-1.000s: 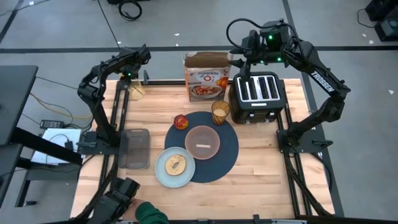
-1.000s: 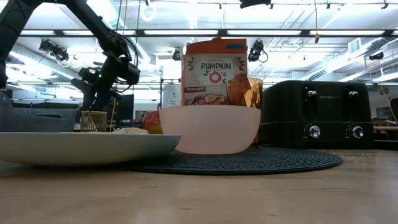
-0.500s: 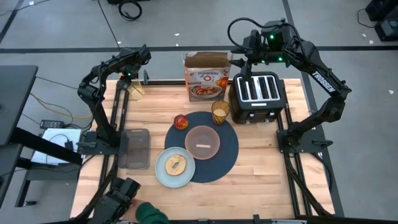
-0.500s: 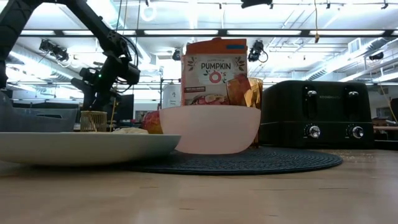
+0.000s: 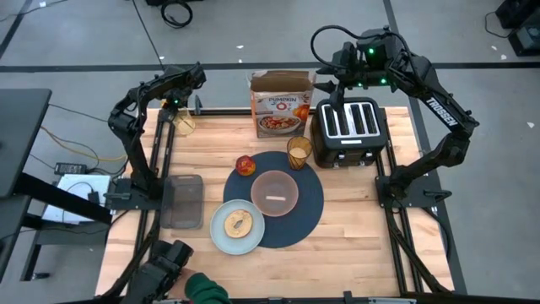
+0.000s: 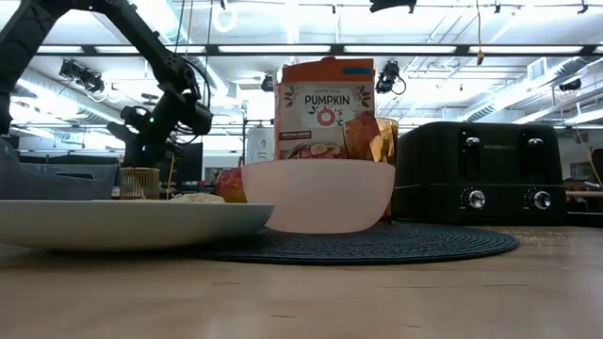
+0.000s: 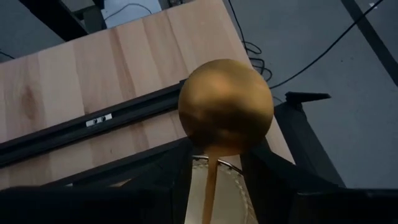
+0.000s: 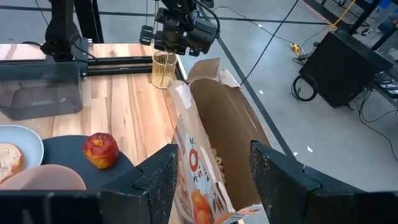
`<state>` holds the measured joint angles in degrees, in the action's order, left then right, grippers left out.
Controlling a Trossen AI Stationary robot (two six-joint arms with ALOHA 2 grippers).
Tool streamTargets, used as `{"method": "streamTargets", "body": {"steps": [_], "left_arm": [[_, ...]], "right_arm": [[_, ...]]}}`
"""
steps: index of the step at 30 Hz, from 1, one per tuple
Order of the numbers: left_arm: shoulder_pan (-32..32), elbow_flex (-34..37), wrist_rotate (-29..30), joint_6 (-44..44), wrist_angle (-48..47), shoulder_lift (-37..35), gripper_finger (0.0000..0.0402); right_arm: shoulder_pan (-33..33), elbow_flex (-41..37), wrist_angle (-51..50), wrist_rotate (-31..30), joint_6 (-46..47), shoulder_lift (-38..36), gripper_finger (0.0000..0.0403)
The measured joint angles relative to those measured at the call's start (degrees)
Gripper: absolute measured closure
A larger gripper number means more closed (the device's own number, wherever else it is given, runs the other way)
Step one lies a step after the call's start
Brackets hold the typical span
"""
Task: Arrange a breakfast setting
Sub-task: Put the gold spoon on the dark blue tablemat
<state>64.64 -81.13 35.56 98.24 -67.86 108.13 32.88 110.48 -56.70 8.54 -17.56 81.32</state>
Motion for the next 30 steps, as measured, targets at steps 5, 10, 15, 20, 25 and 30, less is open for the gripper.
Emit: {"method": "streamTargets", "body": {"steps": [5, 10, 15, 20, 25, 30], "left_arm": [[-0.1, 0.0, 0.1, 0.0, 0.0, 0.2, 0.0260], [-0.3, 0.0, 0.1, 0.0, -0.1, 0.2, 0.0263], [-0.7, 0.0, 0.3, 2.2, -2.5, 0.2, 0.0307], [-0.9, 0.0, 0.7, 2.6, -3.3, 0.2, 0.0363], [-1.8, 0.0, 0.9, 2.7, -3.3, 0.2, 0.0379], [-2.8, 0.0, 0.8, 3.2, -3.0, -0.1, 0.0369]], "right_arm": [[0.2, 0.0, 0.0, -0.2, -0.1, -0.4, 0.0198], [0.7, 0.0, 0.0, -0.3, -0.2, -0.4, 0.0198], [1.1, 0.0, 0.0, -0.3, -0.2, -0.4, 0.0198], [1.1, 0.0, 0.0, -0.3, -0.2, -0.4, 0.0198], [1.1, 0.0, 0.0, -0.3, -0.4, -0.4, 0.0198], [1.1, 0.0, 0.0, -0.3, -0.5, -0.4, 0.0198]]}}
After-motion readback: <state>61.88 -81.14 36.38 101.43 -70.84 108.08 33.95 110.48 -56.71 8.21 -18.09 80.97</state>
